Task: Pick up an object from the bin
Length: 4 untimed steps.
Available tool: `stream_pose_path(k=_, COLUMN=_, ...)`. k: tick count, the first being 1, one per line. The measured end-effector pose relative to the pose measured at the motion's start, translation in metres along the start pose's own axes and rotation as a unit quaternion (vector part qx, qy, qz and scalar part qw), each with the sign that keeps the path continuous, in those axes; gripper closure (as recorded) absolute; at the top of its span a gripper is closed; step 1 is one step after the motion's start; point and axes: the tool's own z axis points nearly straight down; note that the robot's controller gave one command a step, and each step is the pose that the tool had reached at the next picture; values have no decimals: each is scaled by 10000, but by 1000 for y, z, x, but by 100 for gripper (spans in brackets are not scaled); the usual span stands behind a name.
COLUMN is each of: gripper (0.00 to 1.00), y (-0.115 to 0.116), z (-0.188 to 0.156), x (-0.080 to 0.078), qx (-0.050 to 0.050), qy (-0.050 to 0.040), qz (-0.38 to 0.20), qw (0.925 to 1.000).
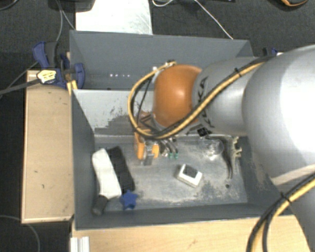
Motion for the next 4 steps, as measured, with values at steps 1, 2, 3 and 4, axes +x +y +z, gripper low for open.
stream_pose_path(k=1, gripper=100, y=0, z=0, x=0, qx=0, qy=0, qz=3, qw=10000)
stream_pose_path(k=2, gripper=100, y=0, z=-2, x=0, qx=-1, qy=0, qz=7, qw=10000)
stream_pose_path(k=3, gripper=100, y=0, z=-8, x=0, qx=0, qy=0, qz=9, qw=10000)
stream_pose_path(k=4, gripper=100, y=0, z=-16, x=1, qx=2, qy=16, qz=12, qw=10000)
